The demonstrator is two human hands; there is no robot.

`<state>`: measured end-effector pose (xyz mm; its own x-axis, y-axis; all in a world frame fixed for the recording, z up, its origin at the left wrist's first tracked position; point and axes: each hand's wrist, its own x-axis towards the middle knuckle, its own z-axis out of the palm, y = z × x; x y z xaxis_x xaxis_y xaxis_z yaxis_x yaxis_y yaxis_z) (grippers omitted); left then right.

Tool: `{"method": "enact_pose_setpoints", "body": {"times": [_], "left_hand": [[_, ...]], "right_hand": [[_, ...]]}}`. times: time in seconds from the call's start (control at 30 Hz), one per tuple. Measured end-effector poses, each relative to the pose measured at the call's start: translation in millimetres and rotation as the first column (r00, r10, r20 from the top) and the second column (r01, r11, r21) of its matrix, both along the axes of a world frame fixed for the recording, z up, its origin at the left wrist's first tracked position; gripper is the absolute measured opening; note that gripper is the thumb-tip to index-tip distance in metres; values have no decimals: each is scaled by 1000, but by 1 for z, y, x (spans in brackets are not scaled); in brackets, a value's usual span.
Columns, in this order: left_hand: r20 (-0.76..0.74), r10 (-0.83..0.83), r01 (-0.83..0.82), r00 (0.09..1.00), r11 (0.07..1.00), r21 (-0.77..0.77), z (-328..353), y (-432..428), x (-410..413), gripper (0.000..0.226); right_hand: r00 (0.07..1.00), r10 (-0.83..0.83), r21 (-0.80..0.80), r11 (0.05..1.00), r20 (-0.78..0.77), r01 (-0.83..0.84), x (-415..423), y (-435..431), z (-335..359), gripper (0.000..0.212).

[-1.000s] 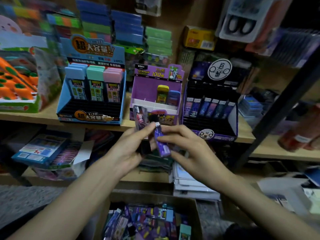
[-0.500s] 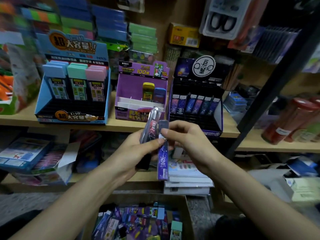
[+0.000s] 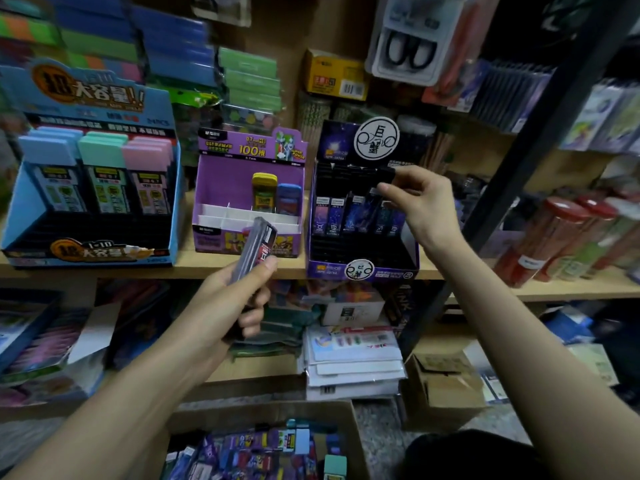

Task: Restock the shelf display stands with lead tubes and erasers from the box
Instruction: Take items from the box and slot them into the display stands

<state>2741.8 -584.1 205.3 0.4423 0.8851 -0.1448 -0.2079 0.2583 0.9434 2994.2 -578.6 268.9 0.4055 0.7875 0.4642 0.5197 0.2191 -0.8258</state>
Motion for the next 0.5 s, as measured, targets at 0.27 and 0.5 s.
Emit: {"method": "enact_pose_setpoints", "body": {"times": [0.27, 0.5], "left_hand": [[69, -59, 60, 996, 998, -16, 2, -1, -6, 41], [-12, 2, -1, 1000, 998, 66, 2, -6, -6, 42]], "right_hand": [[992, 89, -62, 995, 86, -84, 1, 23, -10, 10], [990, -19, -162, 986, 137, 41, 2, 32, -23, 14]]}}
